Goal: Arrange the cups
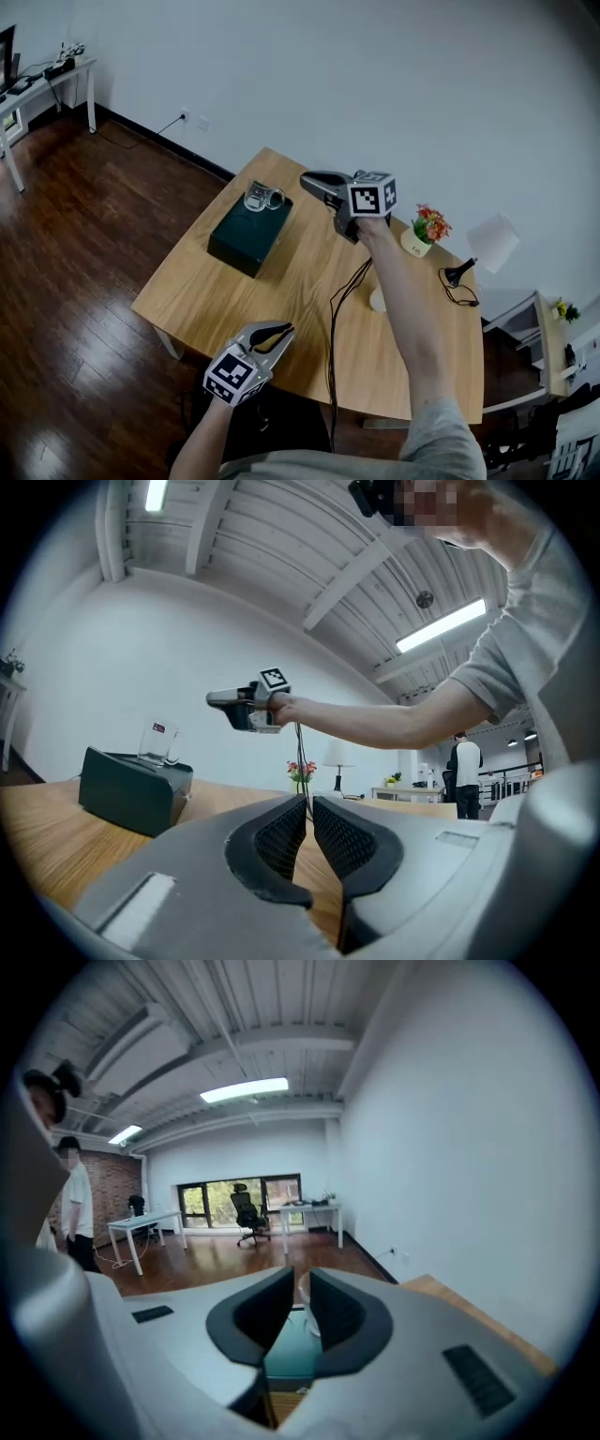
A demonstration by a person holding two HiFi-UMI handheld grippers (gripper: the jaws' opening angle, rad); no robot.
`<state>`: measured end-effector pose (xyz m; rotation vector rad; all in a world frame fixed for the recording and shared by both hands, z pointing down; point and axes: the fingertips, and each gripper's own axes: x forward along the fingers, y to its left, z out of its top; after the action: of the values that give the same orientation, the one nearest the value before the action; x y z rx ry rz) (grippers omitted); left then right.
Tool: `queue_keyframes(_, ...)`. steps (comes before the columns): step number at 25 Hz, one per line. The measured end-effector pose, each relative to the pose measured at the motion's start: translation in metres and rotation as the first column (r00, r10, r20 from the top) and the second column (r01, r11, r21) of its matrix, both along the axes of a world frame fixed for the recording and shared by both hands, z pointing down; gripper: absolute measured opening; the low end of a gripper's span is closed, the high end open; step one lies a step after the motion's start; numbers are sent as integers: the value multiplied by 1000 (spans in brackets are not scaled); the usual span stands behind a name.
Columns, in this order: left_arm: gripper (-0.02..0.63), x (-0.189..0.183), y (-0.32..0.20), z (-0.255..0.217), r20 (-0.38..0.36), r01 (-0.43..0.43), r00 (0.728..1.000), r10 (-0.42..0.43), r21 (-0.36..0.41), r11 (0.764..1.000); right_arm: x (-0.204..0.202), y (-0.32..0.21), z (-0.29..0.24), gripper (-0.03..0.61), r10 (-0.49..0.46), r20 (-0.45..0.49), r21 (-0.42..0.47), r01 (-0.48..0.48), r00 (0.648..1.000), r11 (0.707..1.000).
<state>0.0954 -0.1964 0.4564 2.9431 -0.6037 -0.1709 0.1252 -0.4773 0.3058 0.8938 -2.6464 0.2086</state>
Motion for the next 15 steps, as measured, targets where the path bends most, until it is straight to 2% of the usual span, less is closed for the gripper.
queue_keyframes(4,34,-2,-1,3,11,-11,1000,11,-18,1000,9,107,-22,44,-93,145,151,71,985,986)
queue_keyframes(7,34,-3,-4,3,14,-1,1000,1,-22,1000,26,181,-22,35,-102,183,221,60,978,973)
queue_keyframes(9,34,-3,-6,3,21,6,1000,-5,-17,1000,47,217,-14,35,-52,152,262,11,987,965)
queue_keyframes(11,34,-4,-6,1,31,9,999,-8,-6,1000,78,240,-3,35,36,114,280,-67,993,958)
queue_keyframes(15,34,-8,-7,1,41,15,999,-16,10,1000,156,268,19,35,212,125,234,-236,969,943)
